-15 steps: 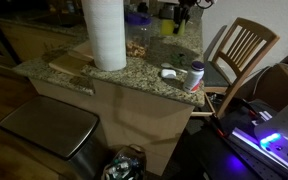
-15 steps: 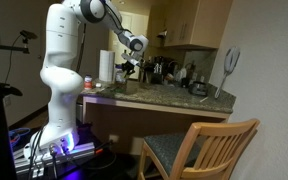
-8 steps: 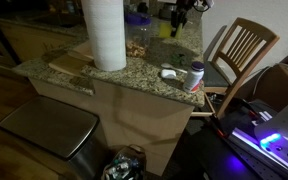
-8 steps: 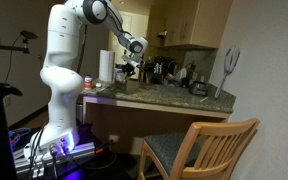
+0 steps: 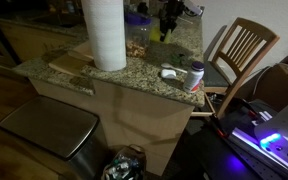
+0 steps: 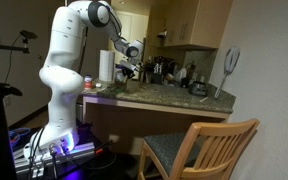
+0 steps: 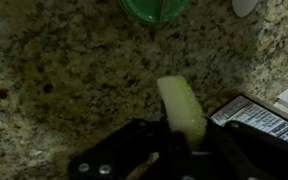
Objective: Move the yellow sponge to the right of the clear jar
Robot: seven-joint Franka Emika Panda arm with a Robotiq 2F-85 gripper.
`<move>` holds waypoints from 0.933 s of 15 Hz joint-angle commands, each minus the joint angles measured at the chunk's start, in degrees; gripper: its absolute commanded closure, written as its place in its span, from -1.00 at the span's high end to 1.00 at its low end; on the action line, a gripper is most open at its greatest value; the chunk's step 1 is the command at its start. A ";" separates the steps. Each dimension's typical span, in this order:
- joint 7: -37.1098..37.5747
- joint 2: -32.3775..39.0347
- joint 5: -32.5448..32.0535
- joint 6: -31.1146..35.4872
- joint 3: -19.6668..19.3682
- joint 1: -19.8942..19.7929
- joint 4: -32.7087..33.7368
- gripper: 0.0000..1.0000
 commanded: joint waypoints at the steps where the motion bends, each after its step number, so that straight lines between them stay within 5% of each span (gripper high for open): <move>1: 3.31 -1.40 -2.74 4.55 0.93 0.63 -3.16 -0.94; 4: 7.14 -2.03 -5.96 5.89 1.42 1.55 -4.71 -0.94; 6: 9.96 -2.68 -7.75 5.64 1.65 2.14 -5.61 -0.24; 14: 18.88 -7.46 -14.88 3.62 2.42 3.93 -7.61 0.88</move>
